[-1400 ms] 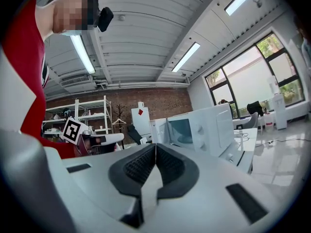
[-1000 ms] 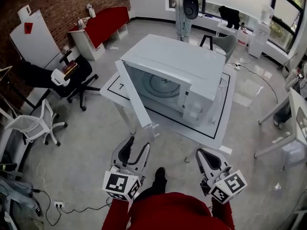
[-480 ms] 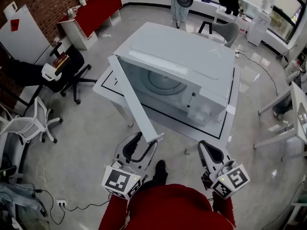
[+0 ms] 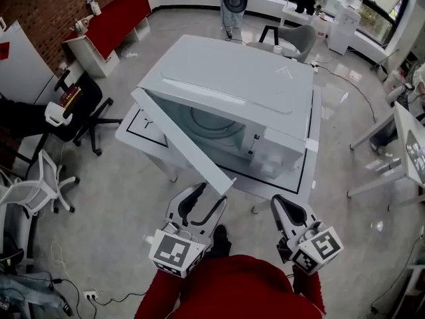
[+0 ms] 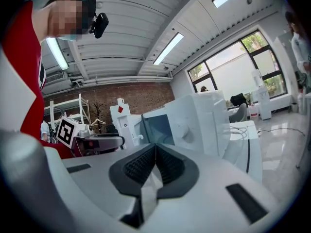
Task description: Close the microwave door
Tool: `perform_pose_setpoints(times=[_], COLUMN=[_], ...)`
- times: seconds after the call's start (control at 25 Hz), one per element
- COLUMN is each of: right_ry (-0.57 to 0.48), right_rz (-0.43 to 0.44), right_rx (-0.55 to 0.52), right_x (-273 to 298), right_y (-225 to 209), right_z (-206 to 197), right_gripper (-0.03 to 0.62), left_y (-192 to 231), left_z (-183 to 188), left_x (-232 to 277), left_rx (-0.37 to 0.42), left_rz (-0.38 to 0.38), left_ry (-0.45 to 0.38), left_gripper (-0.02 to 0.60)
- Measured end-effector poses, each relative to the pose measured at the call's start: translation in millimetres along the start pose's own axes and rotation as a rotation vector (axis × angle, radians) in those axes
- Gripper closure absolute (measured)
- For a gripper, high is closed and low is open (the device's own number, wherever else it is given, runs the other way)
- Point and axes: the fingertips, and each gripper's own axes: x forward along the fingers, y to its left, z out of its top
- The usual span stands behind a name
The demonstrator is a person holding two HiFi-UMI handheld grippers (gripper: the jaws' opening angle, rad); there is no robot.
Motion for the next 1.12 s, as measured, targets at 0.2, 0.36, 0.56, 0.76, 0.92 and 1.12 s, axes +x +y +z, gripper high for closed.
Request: perform_pose_setpoints(times=[0.2, 0.36, 0.56, 0.76, 0.92, 1.12], right_ry=[-0.005, -0.006, -0.002, 0.005, 0.012, 0.015], right_rz=[-0.035, -0.056, -0.078, -0.098, -0.101, -0.108], right_rx=[0.012, 0.005, 0.007, 0.010, 0.010, 0.012], right_x=[0.2, 1.2, -0.1, -0.9, 1.6, 2.5], right_y=[-7.1, -10.3, -14.7, -19.4, -19.7, -22.8], right_z=[0.7, 0.6, 1.1, 0.6, -1.3, -2.6], right_gripper=[0.579, 0.579, 0.579, 0.579, 0.579, 0.579], left_y=[-4.6, -4.8, 6.1, 15.7, 15.4, 15.7], left_z=[2.2, 4.6, 7.5, 13.2, 14.5, 14.2], left_x=[20.1, 33.7, 49.3, 61.1, 70.4, 82.1], left_rx=[0.010, 0.003, -0.014, -0.035, -0.036, -0.027], left_rz=[-0.045, -0.083, -0.062, -0.072, -0.084, -0.090], left_ry=[-0.010, -0.012, -0.022, -0.037, -0.040, -0.034], left_gripper=[0.365, 0.367, 0.367, 0.368, 0.370, 0.370])
